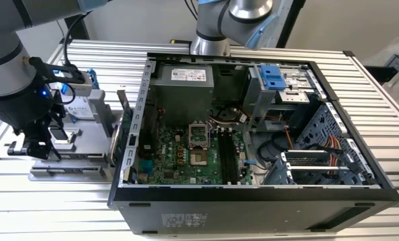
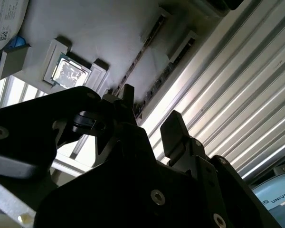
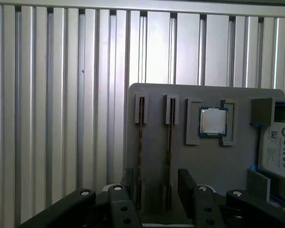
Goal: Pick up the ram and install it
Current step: 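Pick up the ram and move it above insertion slot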
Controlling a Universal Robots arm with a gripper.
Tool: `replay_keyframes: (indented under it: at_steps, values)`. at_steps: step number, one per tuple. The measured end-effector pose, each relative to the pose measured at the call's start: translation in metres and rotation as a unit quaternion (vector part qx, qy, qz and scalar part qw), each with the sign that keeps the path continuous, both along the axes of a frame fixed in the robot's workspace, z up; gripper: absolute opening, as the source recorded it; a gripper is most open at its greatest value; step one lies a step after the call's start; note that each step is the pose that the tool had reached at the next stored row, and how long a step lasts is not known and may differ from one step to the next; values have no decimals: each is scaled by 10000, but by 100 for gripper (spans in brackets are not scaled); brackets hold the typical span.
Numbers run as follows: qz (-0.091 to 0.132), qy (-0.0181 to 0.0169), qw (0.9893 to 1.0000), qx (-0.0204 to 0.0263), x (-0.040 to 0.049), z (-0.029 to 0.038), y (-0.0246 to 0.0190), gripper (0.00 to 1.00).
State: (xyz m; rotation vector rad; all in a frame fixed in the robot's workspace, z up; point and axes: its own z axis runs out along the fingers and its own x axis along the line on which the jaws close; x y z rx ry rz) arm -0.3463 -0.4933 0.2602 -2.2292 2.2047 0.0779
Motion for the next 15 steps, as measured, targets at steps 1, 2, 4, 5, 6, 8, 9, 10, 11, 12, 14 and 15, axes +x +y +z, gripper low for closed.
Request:
replay_keyframes:
  at_steps: [1,2,4,5,6,8,9,10,11,12,14,15]
  values:
    - [0,0,10000,0,0,-12,0,100]
    - [0,0,10000,0,0,-23,0,100]
    - [0,0,10000,0,-1,-39,0,100]
    - [0,0,10000,0,0,-46,0,100]
    - [0,0,10000,0,-1,-50,0,100]
    - [-1,0,10000,0,-1,-58,-1,100]
    - [-1,0,10000,0,-1,-62,-3,100]
    - [0,0,10000,0,0,-67,-6,100]
    - [-1,0,10000,0,0,-71,-8,100]
    - [0,0,10000,0,0,-76,-13,100]
    - [0,0,10000,1,0,-88,-22,100]
    - [0,0,10000,1,0,-93,-27,100]
